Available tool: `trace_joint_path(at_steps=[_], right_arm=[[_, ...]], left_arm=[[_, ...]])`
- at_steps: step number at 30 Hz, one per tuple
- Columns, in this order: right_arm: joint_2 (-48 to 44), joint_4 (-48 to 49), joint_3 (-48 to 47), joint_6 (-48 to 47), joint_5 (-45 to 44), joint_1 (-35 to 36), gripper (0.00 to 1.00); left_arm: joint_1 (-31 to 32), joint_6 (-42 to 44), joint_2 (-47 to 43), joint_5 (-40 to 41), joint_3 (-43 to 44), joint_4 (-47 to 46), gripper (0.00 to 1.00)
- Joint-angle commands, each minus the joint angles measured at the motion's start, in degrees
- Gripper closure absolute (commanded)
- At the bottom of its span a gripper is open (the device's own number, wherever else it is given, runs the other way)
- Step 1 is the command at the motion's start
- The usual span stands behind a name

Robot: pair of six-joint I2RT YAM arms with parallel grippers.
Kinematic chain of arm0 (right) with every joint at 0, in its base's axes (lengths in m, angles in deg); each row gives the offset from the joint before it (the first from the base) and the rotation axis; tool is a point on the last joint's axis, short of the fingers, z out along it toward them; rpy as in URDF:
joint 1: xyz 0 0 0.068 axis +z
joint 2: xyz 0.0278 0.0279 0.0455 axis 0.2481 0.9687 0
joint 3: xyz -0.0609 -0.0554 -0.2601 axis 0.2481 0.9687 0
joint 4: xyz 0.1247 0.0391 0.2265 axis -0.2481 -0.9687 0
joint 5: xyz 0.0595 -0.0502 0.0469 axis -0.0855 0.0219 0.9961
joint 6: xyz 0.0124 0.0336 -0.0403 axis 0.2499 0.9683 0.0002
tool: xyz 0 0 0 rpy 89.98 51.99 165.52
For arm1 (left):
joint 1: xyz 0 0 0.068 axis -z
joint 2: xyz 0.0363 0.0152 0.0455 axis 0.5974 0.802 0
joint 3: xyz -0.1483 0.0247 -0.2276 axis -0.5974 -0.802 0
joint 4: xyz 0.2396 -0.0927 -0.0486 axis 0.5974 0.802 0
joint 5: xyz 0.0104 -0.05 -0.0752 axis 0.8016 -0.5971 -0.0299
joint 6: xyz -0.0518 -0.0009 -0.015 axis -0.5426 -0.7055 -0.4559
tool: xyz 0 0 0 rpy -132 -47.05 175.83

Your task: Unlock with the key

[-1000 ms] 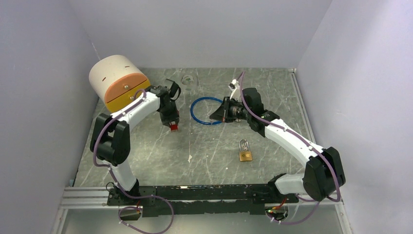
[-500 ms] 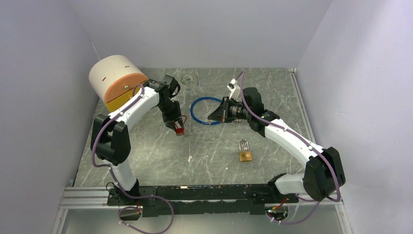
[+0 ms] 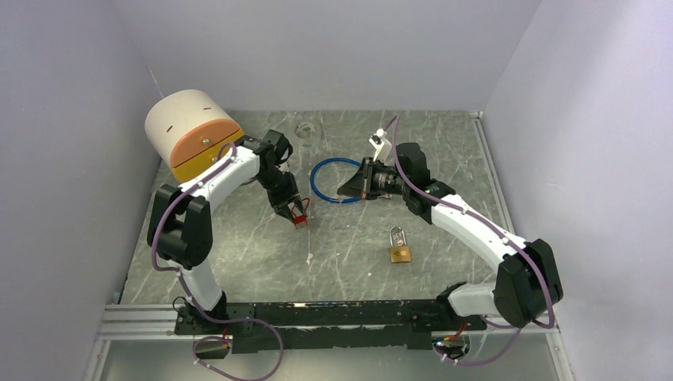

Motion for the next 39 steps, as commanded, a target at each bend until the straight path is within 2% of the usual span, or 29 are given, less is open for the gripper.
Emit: trace_joint_path(at_steps=[1, 9, 12, 17, 23, 30, 39], right_arm=[[-0.1, 3.1, 0.5, 0.2, 1.4, -0.2, 1.0], [0.2, 2.5, 0.5, -0.2, 1.8, -0.3, 1.0], [0.8, 1.3, -0.3, -0.5, 1.3, -0.1, 1.0], [3.9, -0.9, -2.9, -2.0, -0.6, 2.5, 1.0], [8.0, -3.1, -6.2, -3.5, -2.2, 5.5, 1.0], [9.7, -5.0, -8.3, -4.7, -3.8, 6.9, 1.0], [11.0, -6.0, -9.6, -5.0, -3.8, 7.3, 1.0]], left_arm=[[-0.2, -1.6, -2.5, -2.4, 0.2, -1.0, 0.97], [-0.2, -3.9, -3.4, -1.1, -0.6, -2.1, 0.97], [-0.3, -8.6, -5.2, 0.7, -2.1, -4.3, 0.97], [-0.3, -20.4, -8.1, 0.1, -6.7, -14.8, 0.98], [-0.5, -28.4, -10.7, 3.9, -7.4, -18.9, 0.97], [-1.0, -31.7, -12.2, 3.6, -8.8, -20.9, 0.98], [-1.9, -31.9, -12.4, 1.6, -9.1, -21.9, 0.97]])
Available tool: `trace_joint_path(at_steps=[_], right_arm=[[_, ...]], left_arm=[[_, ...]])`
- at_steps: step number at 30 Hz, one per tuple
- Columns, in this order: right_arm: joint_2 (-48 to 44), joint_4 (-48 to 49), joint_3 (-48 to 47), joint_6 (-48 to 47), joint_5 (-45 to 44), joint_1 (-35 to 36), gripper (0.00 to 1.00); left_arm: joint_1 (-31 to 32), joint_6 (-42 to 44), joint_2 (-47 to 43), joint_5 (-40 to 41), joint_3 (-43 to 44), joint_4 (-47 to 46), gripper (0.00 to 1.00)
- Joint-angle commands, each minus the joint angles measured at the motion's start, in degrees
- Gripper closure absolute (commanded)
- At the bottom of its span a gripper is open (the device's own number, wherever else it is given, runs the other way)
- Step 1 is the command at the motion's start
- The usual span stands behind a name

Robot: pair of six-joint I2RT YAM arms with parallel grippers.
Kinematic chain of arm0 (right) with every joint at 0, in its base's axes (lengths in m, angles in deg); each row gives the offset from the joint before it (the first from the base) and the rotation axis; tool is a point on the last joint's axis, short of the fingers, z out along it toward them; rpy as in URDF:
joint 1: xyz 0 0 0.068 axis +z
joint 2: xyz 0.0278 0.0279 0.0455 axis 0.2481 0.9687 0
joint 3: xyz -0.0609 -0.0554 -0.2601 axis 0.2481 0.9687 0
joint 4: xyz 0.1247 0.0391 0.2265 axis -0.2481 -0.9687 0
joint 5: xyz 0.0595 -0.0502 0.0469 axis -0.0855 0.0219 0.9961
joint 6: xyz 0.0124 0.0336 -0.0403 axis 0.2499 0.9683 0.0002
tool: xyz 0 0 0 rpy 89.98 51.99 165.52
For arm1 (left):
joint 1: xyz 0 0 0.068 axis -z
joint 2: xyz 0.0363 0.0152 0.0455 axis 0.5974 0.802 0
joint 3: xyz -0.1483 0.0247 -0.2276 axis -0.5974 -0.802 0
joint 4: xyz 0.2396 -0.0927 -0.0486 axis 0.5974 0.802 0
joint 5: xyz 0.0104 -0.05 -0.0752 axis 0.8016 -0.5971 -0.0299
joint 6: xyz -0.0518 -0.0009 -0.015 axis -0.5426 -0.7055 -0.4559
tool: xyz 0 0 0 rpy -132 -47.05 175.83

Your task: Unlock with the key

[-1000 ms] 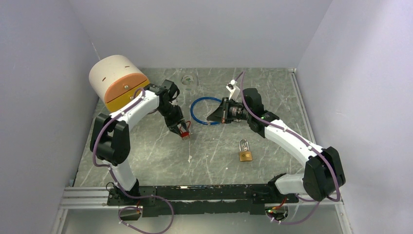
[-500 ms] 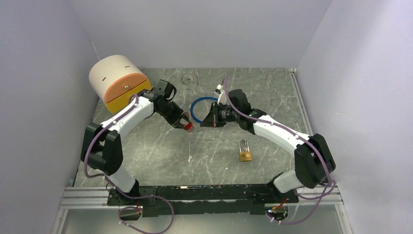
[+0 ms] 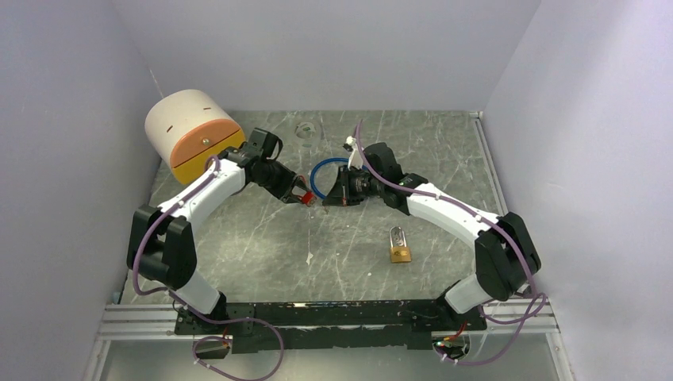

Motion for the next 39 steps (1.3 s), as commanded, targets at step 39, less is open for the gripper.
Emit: trace_joint_path(at_steps=[39], right_arm=[[2.1, 4.9, -3.5, 2.6, -0.6, -0.4, 1.0]], left_arm=[[-1.0, -1.5, -1.6, -6.7, -1.9, -7.1, 0.97]])
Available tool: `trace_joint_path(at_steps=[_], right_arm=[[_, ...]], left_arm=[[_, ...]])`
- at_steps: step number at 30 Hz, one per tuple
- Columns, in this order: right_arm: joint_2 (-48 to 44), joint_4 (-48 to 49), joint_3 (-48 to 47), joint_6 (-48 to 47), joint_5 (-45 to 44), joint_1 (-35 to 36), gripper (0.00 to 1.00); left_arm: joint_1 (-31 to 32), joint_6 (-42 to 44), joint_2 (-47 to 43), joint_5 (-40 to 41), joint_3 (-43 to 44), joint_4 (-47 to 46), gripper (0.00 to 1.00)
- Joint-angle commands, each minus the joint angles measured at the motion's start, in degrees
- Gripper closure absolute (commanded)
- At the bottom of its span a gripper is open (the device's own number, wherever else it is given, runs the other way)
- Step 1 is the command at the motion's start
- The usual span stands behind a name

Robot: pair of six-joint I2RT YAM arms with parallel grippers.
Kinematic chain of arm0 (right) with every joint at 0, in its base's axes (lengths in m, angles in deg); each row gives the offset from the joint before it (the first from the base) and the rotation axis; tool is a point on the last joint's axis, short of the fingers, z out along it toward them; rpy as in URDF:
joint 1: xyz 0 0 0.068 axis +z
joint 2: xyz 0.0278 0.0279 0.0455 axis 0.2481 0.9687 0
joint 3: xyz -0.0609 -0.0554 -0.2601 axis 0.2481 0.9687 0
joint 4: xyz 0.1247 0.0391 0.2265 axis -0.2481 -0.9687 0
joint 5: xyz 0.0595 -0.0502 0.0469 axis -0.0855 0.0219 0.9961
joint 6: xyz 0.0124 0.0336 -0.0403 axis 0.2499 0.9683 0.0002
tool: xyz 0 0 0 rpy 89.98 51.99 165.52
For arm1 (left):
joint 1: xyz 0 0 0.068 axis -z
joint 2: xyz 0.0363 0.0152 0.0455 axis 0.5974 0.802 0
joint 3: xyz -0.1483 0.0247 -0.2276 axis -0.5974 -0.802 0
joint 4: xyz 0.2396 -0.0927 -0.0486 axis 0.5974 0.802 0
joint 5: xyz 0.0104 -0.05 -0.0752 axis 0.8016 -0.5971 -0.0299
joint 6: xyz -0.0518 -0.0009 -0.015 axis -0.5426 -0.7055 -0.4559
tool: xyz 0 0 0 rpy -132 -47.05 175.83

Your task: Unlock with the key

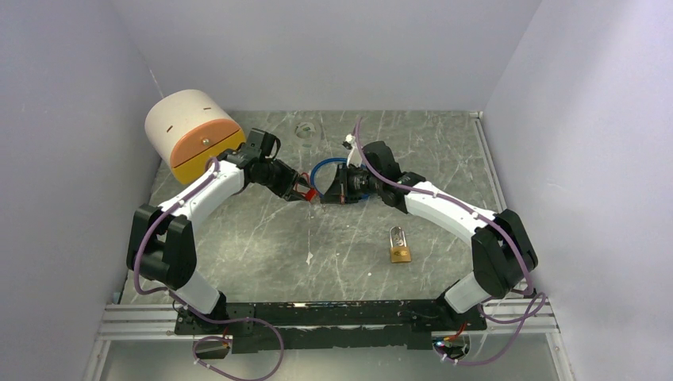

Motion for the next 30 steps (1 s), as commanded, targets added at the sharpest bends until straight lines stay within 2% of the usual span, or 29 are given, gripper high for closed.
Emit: trace_joint_path(at_steps=[1, 11, 23, 30], right_arm=[[0.6, 4.0, -2.7, 1.0, -0.6, -0.4, 1.0], [2.2, 2.5, -4.4, 2.4, -1.8, -0.5, 1.0], [6.0, -5.8, -8.9, 4.4, -6.7, -0.5, 1.0], [8.2, -6.2, -11.3, 7.7, -8.5, -0.2, 1.0]], left_arm=[[0.0, -0.2, -1.6, -1.7, 0.0, -1.6, 0.97], [0.0, -0.8, -2.0, -1.7, -0.2, -2.2, 0.97], [0.0, -2.1, -2.8, -1.1, -1.1, -3.2, 0.97], [0.0, -4.3, -3.2, -1.2, -1.9, -4.8, 0.97]])
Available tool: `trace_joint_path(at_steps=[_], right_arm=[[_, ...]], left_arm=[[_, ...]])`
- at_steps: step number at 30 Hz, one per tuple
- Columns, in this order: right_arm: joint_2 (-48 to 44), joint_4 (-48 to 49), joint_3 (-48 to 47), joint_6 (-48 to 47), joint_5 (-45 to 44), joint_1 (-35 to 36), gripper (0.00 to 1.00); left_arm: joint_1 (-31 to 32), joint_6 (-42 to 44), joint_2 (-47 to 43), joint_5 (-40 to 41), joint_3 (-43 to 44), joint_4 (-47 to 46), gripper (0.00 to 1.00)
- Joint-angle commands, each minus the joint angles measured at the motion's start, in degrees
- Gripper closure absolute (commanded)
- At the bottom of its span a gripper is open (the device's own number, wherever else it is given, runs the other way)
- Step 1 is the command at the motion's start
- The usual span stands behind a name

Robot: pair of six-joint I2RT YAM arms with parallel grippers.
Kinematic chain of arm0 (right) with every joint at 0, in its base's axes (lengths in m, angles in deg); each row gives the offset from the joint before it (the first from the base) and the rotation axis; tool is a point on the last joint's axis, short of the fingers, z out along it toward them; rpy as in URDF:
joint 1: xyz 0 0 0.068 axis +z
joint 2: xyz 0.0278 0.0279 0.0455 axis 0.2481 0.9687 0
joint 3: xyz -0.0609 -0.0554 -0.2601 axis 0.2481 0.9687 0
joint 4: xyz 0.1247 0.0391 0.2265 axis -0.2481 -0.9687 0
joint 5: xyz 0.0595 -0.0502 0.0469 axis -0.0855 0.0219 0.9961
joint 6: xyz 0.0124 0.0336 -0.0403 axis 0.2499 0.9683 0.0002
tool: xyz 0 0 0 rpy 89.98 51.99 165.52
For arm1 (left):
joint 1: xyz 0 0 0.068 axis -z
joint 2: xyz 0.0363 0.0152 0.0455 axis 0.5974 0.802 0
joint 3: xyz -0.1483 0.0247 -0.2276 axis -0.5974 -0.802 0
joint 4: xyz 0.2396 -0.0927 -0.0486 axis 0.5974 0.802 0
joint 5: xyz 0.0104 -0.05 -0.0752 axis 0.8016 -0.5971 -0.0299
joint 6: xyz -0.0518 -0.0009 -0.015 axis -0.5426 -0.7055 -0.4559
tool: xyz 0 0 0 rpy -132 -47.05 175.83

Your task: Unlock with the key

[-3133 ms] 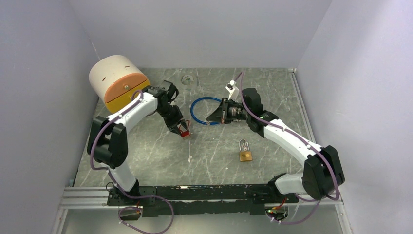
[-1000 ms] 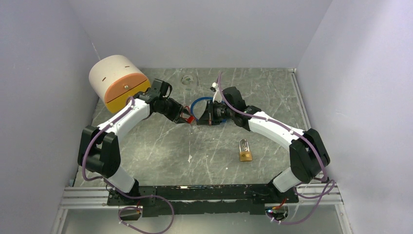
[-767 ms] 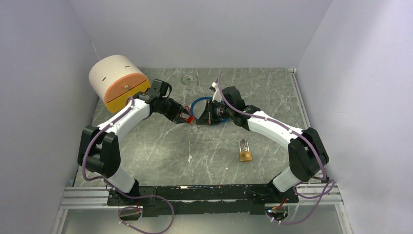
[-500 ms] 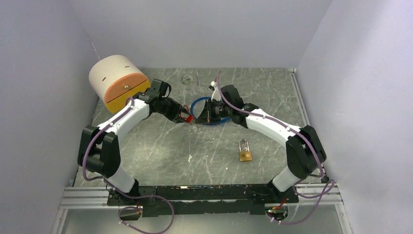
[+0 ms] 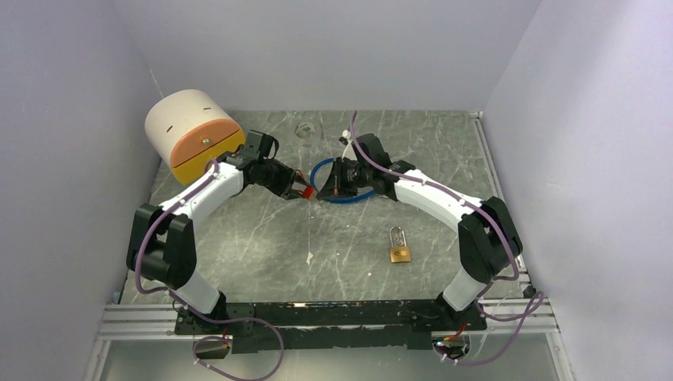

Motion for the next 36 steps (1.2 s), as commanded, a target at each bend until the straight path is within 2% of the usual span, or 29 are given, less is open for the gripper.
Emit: trace_joint_path(at_steps=[1, 10, 20, 25, 31, 36], right_arm=[[2.2, 1.1, -3.8, 2.7, -5.3, -0.1, 1.0], [4.9, 2.4, -6.6, 2.6, -6.3, 1.9, 1.0], [4.3, 6.5, -4.8, -4.6, -6.4, 2.4, 1.0], [4.4, 3.8, -7.2, -7.9, -3.2, 1.3, 1.0], [2.9, 2.3, -7.1, -6.0, 3.8, -1.8, 1.0], [2.1, 1.4, -7.3, -4.1, 5.9, -2.3, 1.0]], left_arm=[[0.7, -2.5, -3.2, -4.3, -0.2, -1.6, 0.97], [0.7, -3.9, -2.9, -6.2, 0.0, -2.3, 0.97], [0.7, -5.0, -3.2, -9.9, 0.0, -4.2, 0.97], [0.7, -2.3, -3.1, -10.0, 1.1, -2.2, 0.97], [0.6, -0.5, -3.2, -9.4, 0.8, -2.1, 0.97], [0.6, 0.8, -2.9, -8.7, 1.4, -0.8, 0.97]])
